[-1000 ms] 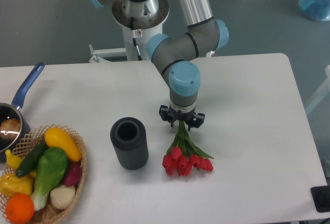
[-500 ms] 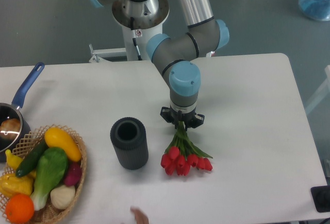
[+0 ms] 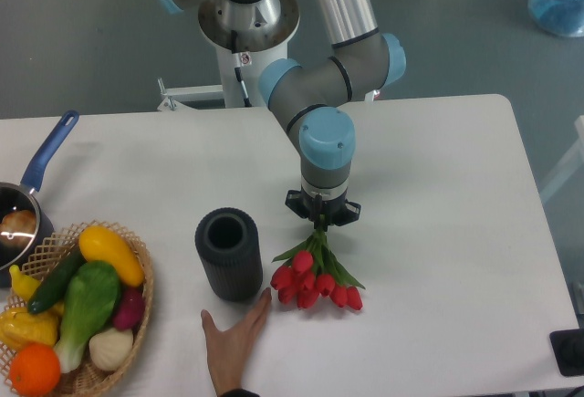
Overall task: Pick up the flowers from the table
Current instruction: 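Lift the red tulip bunch up off the table by its stems, then raise the held tulips higher, away from the black vase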
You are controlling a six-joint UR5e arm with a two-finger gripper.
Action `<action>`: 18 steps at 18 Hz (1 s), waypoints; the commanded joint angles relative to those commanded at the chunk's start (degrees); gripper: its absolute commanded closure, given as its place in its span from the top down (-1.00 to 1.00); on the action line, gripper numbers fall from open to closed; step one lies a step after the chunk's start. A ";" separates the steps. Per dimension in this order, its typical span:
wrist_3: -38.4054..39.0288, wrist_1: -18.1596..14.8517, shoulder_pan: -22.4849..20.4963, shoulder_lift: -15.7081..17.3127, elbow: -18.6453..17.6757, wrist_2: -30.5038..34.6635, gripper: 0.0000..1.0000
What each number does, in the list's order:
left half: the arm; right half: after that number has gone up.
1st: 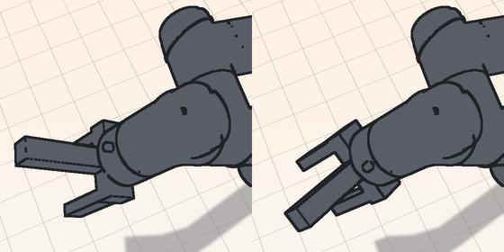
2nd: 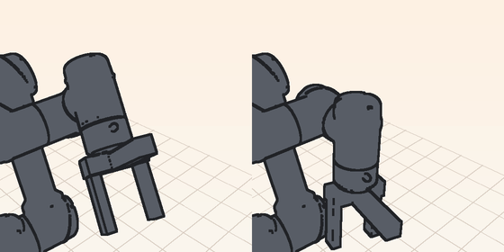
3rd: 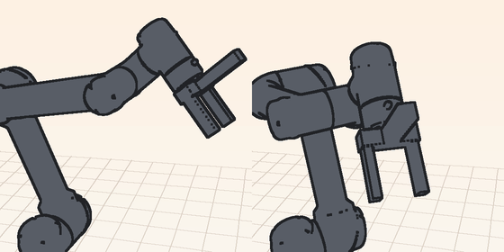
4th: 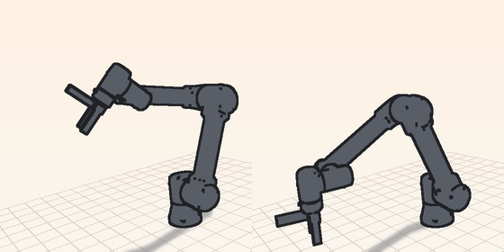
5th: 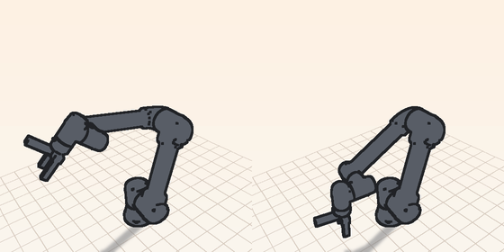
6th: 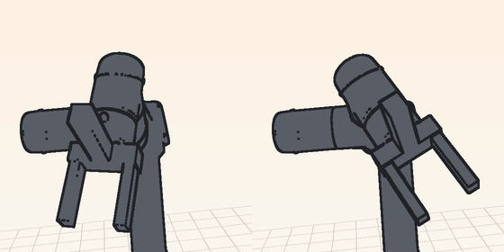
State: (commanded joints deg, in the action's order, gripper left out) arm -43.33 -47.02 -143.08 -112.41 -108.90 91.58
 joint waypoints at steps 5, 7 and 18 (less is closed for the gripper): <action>-2.54 -0.53 -3.86 1.49 2.72 0.00 -0.63; -4.48 -2.01 -5.97 1.58 5.79 -0.09 -0.63; -4.83 -5.10 -12.83 7.38 20.30 -15.64 -0.63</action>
State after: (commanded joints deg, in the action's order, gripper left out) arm -48.16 -52.12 -155.92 -105.03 -88.60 75.94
